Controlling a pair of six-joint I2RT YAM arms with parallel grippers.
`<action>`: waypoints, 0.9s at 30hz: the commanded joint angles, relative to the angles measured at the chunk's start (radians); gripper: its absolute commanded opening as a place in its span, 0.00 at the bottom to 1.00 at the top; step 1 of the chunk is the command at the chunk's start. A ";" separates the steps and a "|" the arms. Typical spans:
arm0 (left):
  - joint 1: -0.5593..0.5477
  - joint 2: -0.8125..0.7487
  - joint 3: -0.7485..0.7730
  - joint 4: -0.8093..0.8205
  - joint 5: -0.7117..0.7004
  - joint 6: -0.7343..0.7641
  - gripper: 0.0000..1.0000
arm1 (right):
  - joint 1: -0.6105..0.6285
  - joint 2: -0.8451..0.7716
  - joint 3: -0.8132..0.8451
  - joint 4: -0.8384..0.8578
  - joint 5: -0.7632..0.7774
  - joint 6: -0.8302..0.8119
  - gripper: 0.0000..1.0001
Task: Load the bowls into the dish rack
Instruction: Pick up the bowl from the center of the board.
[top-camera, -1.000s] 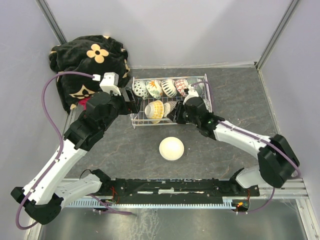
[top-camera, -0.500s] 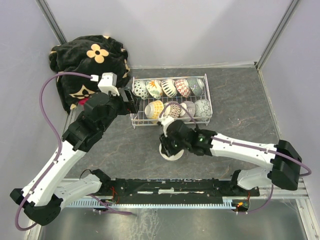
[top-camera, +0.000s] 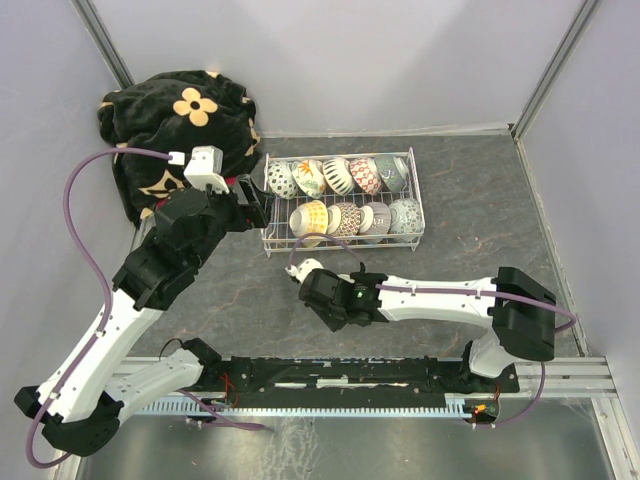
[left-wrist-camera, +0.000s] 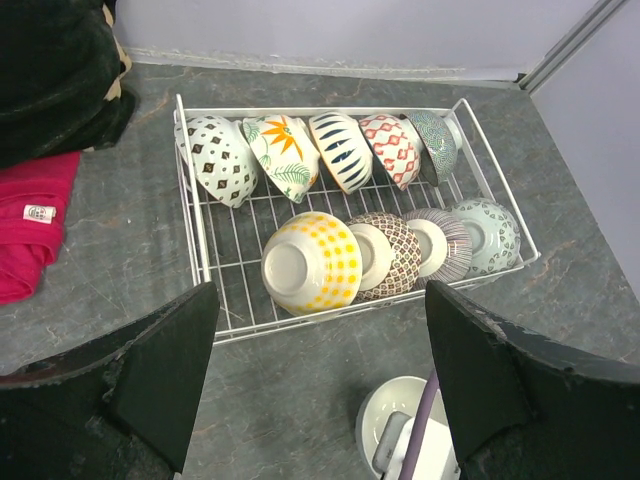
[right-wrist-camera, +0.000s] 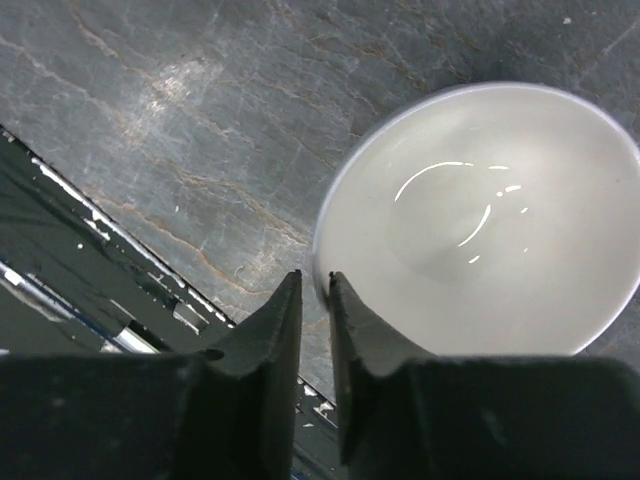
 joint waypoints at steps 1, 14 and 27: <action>0.006 -0.017 0.039 0.011 -0.018 0.046 0.90 | 0.010 0.004 0.046 -0.011 0.043 -0.009 0.18; 0.006 -0.010 0.034 0.022 -0.012 0.045 0.90 | 0.005 -0.180 0.107 -0.044 0.128 -0.041 0.01; 0.006 -0.016 0.037 0.017 -0.020 0.045 0.90 | -0.243 -0.260 0.368 0.088 -0.146 -0.037 0.01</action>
